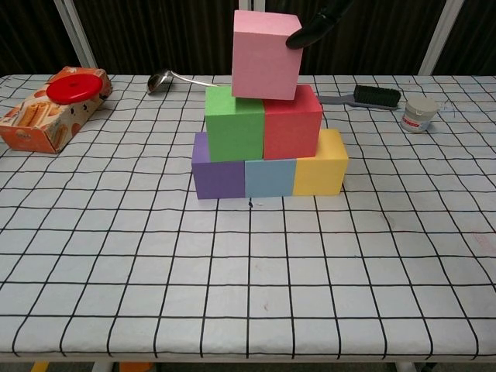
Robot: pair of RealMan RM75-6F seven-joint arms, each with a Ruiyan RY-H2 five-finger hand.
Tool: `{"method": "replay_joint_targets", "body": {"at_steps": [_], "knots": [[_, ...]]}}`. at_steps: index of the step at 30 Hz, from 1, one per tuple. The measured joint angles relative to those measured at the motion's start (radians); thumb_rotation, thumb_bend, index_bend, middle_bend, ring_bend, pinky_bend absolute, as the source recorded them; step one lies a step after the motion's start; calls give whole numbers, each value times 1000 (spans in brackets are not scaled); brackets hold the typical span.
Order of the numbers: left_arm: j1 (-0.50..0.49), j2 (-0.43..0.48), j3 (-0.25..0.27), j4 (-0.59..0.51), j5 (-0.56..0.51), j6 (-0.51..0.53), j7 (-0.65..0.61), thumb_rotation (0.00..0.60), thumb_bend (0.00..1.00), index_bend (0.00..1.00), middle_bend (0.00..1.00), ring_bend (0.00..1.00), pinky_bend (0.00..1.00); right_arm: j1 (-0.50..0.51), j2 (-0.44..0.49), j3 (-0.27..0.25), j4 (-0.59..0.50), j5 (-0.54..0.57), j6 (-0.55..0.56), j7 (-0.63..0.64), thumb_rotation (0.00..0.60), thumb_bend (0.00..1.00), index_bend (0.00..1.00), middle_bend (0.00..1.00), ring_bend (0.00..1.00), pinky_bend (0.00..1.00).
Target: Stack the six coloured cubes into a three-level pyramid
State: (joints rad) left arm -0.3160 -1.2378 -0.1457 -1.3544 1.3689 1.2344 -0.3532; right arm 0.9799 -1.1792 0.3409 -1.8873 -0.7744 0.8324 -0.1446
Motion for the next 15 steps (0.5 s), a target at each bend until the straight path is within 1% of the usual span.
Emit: {"method": "replay_joint_targets", "body": {"at_steps": [5,15], "knots": [[-2,-1,1,2,0,-3,-3,600,0,123,183,33,107,29,4,-9,-11,38,18,-44,600,167,0,498,42,0],[-3,-3,4,7,-5,-12,-2,600,0,123,183,33,107,44,-12,-35,4,18,20,-61,600,167,0,498,42,0]]}}
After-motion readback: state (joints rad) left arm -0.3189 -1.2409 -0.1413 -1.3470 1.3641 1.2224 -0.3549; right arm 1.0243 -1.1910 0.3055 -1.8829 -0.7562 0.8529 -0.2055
